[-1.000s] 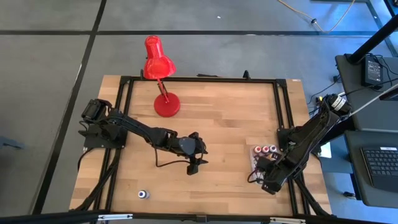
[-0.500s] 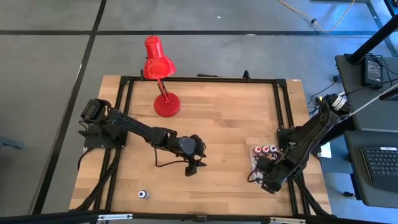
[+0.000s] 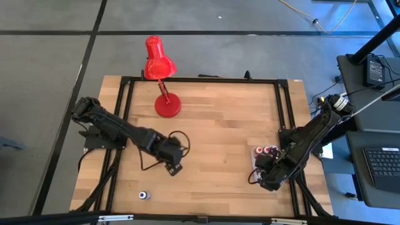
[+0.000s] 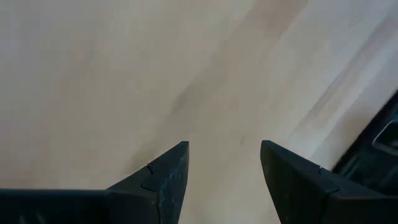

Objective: Pick & Place food coloring
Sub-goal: Put the big blue bottle into the transparent container

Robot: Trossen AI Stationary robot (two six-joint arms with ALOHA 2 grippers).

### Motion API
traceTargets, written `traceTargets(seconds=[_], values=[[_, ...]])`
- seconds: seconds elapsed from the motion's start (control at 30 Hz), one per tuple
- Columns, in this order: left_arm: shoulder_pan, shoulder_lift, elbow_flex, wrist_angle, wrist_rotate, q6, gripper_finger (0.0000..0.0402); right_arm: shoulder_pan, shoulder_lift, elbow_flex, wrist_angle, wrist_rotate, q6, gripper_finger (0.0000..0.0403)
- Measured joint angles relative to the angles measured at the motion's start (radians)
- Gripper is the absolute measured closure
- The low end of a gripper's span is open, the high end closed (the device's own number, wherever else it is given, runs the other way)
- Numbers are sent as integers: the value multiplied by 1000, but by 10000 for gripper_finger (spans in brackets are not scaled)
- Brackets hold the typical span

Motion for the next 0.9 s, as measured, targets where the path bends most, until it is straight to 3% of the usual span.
traceTargets(seconds=[0.13, 0.53, 0.7, 0.9], values=[[-88, 0, 0, -111, 83, -240, 208, -32, 0, 0, 1, 8, -55, 244], [-336, 11, 106, -233, 44, -741, 208, -110, 0, 0, 43, 103, -188, 244], [-423, 65, 154, -301, 106, -887, 208, -130, 0, 0, 55, 112, -220, 244], [-482, 125, 215, -306, 81, -987, 208, -153, 0, 0, 89, 112, -237, 244]])
